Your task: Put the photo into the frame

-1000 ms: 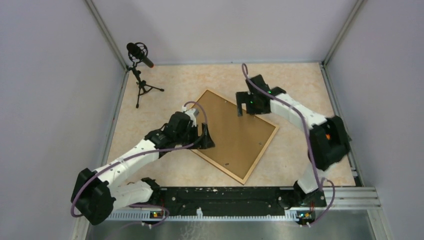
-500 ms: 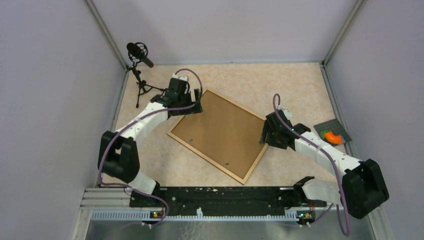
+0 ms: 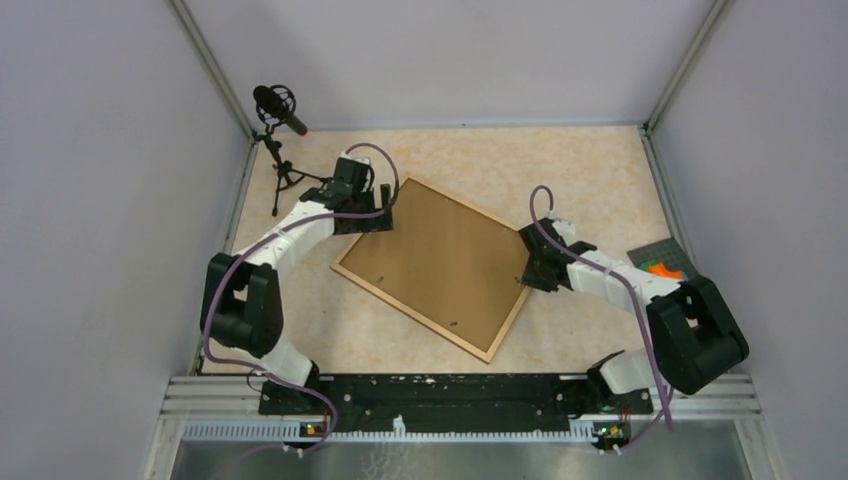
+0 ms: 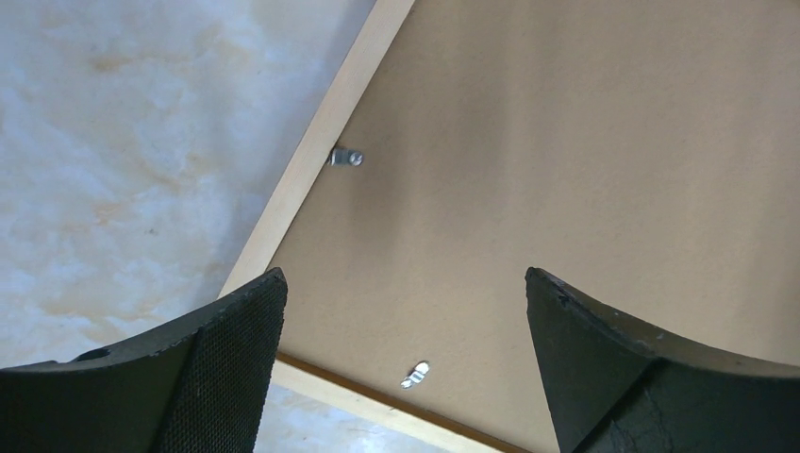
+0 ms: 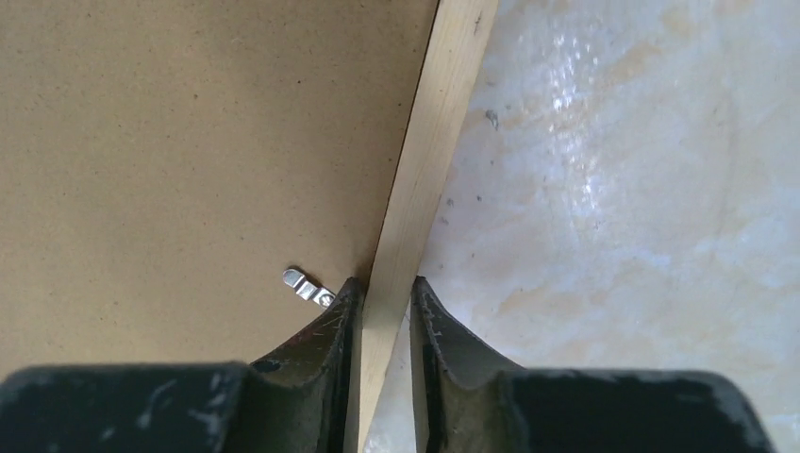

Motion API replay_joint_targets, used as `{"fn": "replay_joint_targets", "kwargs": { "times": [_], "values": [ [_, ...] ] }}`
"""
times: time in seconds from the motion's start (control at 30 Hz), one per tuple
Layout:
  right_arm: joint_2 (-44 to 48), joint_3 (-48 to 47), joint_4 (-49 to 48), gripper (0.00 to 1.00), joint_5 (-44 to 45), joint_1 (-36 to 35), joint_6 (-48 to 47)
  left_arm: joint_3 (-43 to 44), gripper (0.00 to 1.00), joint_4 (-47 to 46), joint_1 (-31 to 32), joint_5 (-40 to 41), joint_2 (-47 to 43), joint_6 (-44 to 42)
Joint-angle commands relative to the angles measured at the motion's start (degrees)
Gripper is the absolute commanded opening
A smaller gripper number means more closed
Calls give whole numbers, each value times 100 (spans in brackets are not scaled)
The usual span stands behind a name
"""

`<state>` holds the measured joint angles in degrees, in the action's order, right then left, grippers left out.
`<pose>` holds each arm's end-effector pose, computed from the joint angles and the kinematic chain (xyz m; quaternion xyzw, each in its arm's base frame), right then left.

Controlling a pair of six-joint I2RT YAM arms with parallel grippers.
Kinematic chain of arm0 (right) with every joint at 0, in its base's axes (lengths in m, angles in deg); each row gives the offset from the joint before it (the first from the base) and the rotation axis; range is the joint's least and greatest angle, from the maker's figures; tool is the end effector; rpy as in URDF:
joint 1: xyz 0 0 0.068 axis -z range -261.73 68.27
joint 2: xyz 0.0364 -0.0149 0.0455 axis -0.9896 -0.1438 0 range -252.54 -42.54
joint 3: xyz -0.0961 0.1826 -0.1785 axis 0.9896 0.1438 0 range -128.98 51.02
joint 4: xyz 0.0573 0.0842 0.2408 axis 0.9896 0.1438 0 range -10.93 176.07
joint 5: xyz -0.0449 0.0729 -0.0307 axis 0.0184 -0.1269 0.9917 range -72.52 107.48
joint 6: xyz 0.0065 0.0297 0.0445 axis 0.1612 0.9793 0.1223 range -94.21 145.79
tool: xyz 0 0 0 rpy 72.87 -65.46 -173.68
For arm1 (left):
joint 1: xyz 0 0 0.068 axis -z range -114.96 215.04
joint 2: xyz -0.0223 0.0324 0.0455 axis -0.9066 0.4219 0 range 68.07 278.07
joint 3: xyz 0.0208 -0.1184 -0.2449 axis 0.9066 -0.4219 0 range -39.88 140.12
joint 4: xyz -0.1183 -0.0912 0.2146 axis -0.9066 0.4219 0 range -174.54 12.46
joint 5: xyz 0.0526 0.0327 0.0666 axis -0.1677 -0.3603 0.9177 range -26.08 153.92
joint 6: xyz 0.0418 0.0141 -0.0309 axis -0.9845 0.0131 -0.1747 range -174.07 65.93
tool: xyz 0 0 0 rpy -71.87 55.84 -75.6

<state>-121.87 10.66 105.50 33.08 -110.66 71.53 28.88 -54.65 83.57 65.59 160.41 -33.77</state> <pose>0.2186 0.1098 0.1671 0.1701 0.9534 0.0225 0.2482 0.3270 -0.1085 0.2462 -0.0193 0.9493 -0.0911 0.3002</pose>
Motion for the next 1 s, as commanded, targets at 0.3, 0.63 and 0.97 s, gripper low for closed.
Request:
{"fn": "replay_joint_targets", "kwargs": {
  "times": [0.3,0.63,0.97],
  "values": [
    [-930,-380,-924,0,-943,80,-2607,-480,98,198,-308,276,-740,534],
    [-933,-862,-560,16,-899,418,-3401,-2091,95,-485,-1124,579,-1719,729],
    [-596,-898,-137,64,-1386,477,-2901,-1775,61,-277,-1207,-361,-707,496]
  ]
}}
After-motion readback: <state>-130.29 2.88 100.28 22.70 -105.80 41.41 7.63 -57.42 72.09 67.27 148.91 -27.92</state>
